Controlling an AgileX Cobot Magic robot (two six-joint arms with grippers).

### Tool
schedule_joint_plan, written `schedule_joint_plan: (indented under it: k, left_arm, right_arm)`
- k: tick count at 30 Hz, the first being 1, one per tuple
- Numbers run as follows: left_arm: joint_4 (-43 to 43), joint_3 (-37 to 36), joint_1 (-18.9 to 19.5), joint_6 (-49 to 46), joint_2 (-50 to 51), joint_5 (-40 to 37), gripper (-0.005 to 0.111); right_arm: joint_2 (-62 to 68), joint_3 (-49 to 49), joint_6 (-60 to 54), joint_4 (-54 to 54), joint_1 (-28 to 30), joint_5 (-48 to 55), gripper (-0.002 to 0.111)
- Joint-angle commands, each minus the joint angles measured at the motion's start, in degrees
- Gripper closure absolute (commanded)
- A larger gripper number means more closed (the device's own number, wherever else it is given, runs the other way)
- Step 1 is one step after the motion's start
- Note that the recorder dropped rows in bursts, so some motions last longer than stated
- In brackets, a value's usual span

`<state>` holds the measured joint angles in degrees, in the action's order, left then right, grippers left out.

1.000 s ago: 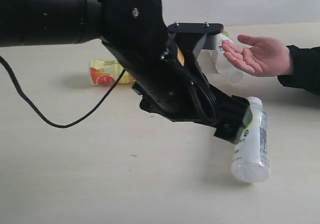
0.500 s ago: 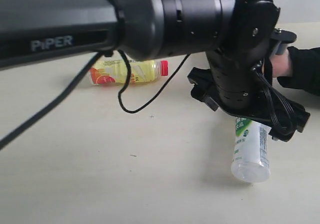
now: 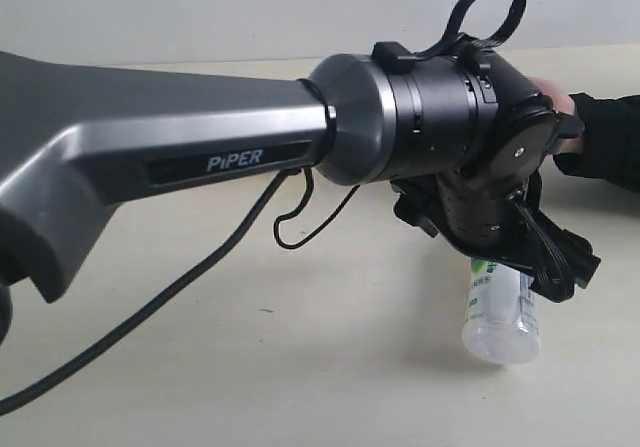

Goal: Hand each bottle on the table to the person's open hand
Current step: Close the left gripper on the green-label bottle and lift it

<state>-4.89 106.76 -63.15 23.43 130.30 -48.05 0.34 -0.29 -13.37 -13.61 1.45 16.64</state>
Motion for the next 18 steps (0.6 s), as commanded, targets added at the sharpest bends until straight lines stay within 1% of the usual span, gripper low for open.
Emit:
schedule_joint_plan:
  k: [1,9,18]
  left_arm:
    - [-0.3,0.5,-0.2,0.9,1.4,3.1,0.003]
    - [-0.3,0.5,-0.2,1.0,4.3,3.9,0.003]
    - [-0.5,0.5,-0.2,0.9,4.3,0.7,0.003]
  right_arm:
    - [-0.3,0.3,-0.1,0.2,0.3,-0.4,0.108]
    - [-0.3,0.3,-0.1,0.2,0.3,-0.3,0.108]
    - [-0.3,0.3,-0.1,0.2,0.3,-0.3,0.108]
